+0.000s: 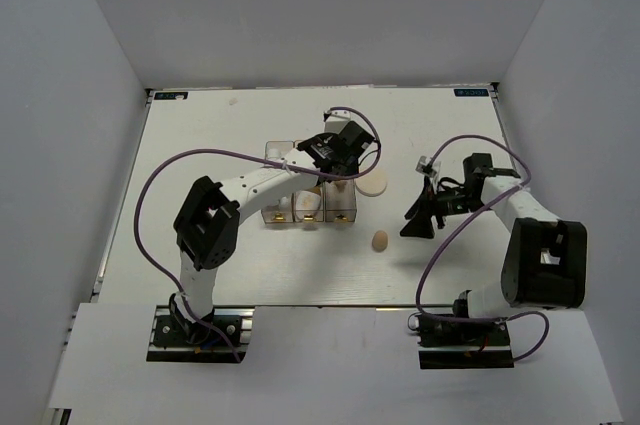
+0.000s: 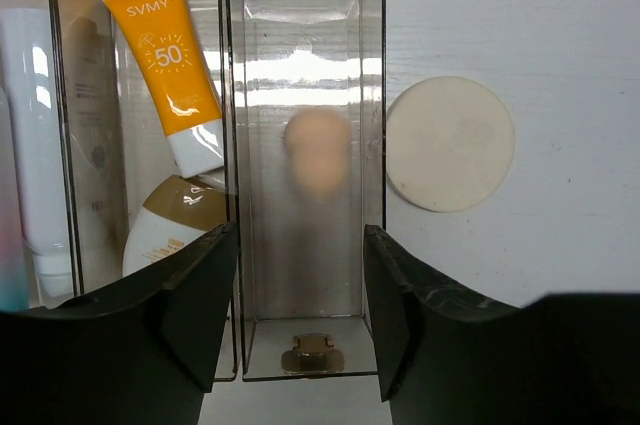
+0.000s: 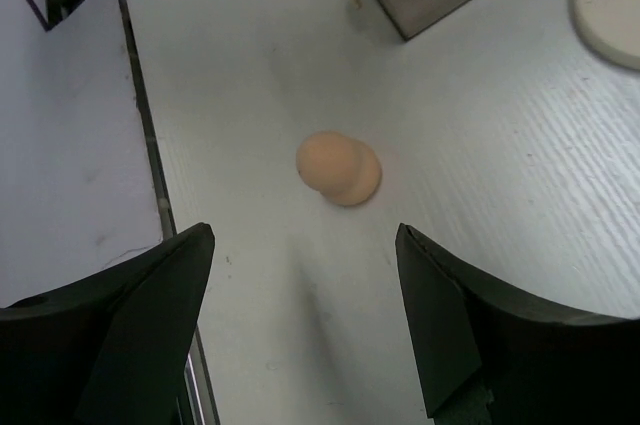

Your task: Organize the makeup

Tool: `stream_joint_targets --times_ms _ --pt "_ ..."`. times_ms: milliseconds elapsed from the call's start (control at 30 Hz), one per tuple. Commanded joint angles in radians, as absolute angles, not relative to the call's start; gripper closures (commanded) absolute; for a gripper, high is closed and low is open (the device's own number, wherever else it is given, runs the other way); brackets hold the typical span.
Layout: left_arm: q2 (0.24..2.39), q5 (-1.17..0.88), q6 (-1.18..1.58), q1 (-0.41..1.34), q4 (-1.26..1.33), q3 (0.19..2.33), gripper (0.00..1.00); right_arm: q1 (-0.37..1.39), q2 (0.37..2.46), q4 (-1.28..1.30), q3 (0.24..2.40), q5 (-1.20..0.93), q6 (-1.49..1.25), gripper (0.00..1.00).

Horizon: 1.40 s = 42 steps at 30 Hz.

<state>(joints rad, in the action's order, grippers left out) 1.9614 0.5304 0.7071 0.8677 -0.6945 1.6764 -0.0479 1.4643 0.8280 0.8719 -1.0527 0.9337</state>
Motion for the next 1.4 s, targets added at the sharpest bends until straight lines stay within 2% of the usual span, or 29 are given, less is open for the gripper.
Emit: stream_joint_targets --times_ms 0,233,433,633,867,933,1033,1067,1133,1167,1233,1367 --pt "1.93 0.526 0.701 0.867 -0.675 1.681 0.36 -0.003 1.416 0.798 0.825 -1.043 0.996 0.21" --pt "1.902 0.523 0.699 0.867 -0.687 1.71 0.37 0.112 1.35 0.641 0.732 -0.927 1.011 0.21" --pt "1.714 0.492 0.684 0.867 -0.623 1.547 0.39 0.179 1.348 0.513 0.689 -0.851 0.985 0.2" --pt "1.459 0.518 0.748 0.867 -0.603 1.326 0.26 0.25 1.382 0.405 0.686 -0.782 0.95 0.18" --pt "1.266 0.575 0.874 0.867 -0.657 1.157 0.24 0.322 1.436 0.337 0.704 -0.726 0.925 0.19" --pt "1.226 0.589 0.899 0.867 -0.669 1.125 0.24 0.347 1.445 0.33 0.704 -0.715 0.931 0.24" --pt "1.195 0.609 0.917 0.867 -0.698 1.117 0.24 0.362 1.459 0.331 0.709 -0.707 0.936 0.38" --pt "1.192 0.612 0.92 0.867 -0.706 1.117 0.24 0.367 1.46 0.337 0.718 -0.716 0.94 0.5" --pt "1.177 0.621 0.93 0.867 -0.718 1.112 0.24 0.373 1.46 0.368 0.727 -0.727 0.962 0.62" --pt "1.174 0.621 0.933 0.867 -0.719 1.106 0.24 0.374 1.46 0.383 0.732 -0.741 0.969 0.76" --pt "1.16 0.621 0.94 0.867 -0.721 1.094 0.24 0.376 1.447 0.417 0.75 -0.745 0.991 0.87" --pt "1.137 0.615 0.959 0.867 -0.73 1.075 0.24 0.373 1.388 0.452 0.81 -0.773 0.974 0.88"
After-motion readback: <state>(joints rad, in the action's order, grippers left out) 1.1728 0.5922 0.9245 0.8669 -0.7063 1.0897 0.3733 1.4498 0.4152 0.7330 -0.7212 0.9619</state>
